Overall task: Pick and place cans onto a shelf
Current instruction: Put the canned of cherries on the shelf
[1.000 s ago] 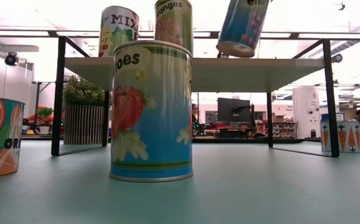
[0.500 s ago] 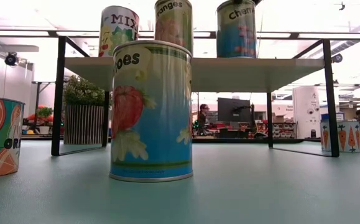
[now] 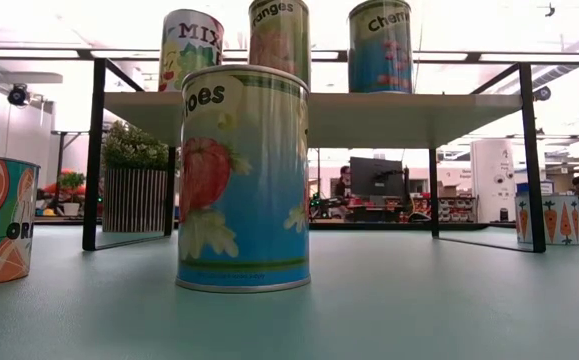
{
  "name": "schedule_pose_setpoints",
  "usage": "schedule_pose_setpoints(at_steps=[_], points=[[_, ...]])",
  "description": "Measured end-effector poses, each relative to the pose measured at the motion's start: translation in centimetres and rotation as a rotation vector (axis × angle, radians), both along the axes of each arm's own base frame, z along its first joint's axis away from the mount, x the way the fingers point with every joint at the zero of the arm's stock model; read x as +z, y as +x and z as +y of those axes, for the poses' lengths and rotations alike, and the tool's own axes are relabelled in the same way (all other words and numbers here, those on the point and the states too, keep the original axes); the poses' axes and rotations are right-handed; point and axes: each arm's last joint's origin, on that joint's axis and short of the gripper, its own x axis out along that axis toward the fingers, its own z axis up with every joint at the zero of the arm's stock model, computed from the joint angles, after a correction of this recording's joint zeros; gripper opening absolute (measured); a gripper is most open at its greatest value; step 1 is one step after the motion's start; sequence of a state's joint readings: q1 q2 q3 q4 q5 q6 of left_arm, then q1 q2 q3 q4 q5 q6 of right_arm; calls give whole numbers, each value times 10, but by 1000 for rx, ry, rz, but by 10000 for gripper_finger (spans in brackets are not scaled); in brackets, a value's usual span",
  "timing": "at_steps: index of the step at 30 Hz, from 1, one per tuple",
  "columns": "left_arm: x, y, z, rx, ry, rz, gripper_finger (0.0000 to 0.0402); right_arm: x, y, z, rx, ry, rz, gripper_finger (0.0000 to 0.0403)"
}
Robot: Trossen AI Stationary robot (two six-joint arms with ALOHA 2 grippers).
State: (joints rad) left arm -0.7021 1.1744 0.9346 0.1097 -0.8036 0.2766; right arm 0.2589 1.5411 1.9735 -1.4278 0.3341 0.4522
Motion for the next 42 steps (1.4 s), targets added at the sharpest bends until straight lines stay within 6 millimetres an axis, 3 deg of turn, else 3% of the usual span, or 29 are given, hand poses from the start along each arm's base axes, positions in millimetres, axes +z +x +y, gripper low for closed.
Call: schedule_pose_setpoints(at_steps=[8, 18, 24, 33, 42], points=[[0, 0, 0, 4, -57, -5, 0, -21, -34, 3, -6, -83, -51, 146], [0, 0, 0, 10, -130, -16, 0, -78, -51, -3, -9, -47, -165, 16], [1, 0, 0, 7, -99, -15, 0, -98, -56, -4, -17, -16, -254, 9], [1, 0, 0, 7, -101, -18, 0, -127, -47, 1, 19, 29, -303, 9], [1, 0, 0, 6, -101, -18, 0, -125, -44, 4, 79, 50, -346, 9]])
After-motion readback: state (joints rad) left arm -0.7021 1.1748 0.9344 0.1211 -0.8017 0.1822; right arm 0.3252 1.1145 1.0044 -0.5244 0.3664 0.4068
